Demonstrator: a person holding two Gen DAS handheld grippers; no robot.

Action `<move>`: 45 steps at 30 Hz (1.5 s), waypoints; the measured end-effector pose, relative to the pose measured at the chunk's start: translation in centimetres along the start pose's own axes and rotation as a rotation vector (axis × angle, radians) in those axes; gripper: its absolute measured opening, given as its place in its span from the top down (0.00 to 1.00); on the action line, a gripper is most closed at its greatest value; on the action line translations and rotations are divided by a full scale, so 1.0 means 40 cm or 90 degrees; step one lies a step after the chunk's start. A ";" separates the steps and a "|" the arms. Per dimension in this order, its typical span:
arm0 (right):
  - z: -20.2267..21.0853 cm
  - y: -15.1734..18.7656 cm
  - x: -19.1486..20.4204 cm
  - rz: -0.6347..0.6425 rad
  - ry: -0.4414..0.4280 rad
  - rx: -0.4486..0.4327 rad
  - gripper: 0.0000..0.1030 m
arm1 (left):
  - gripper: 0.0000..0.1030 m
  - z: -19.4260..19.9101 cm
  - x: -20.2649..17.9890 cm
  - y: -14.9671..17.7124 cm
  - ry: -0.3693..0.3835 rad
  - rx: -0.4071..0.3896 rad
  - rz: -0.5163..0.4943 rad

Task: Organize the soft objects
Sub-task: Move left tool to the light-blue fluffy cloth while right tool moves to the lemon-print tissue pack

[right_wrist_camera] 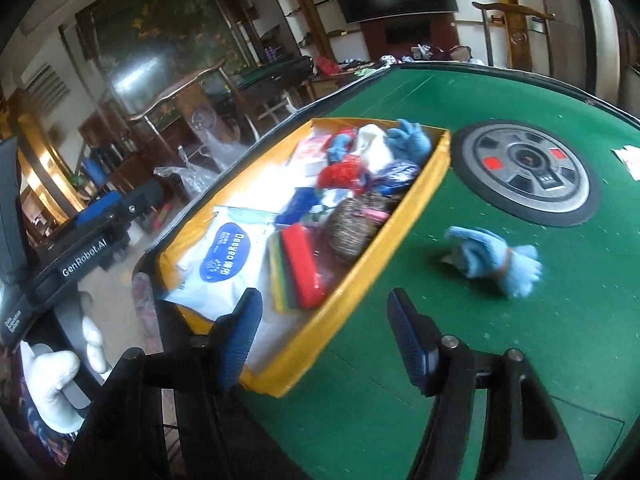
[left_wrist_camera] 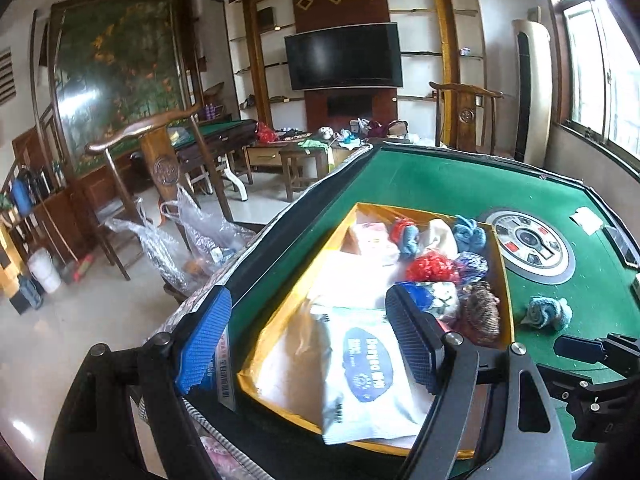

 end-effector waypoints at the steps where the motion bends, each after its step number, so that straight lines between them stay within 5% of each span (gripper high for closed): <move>1: 0.004 0.003 -0.009 -0.004 0.001 -0.001 0.41 | 0.22 0.003 -0.012 -0.003 0.000 -0.001 -0.007; 19: 0.055 0.042 -0.126 -0.044 0.020 -0.023 0.40 | 0.21 0.034 -0.165 -0.021 0.004 -0.008 -0.090; 24: 0.065 0.036 -0.195 -0.078 0.042 -0.029 0.40 | 0.21 0.025 -0.191 -0.008 0.036 0.010 -0.088; 35: 0.151 0.091 -0.606 -0.280 0.183 -0.035 0.39 | 0.21 -0.001 -0.359 0.068 0.236 0.090 -0.105; 45: 0.336 0.205 -0.986 -0.474 0.325 -0.058 0.38 | 0.21 -0.018 -0.465 0.127 0.341 0.148 -0.100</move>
Point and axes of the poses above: each gripper's, at about its wrist camera, not at the fingertips, and z roughly against the way its jaws point, x to its left, y to its underside, the point moved 9 cm from there along -z, roughly the way its jaws point, and after that the axes turned 14 degrees about y, right-handed, at the moved point
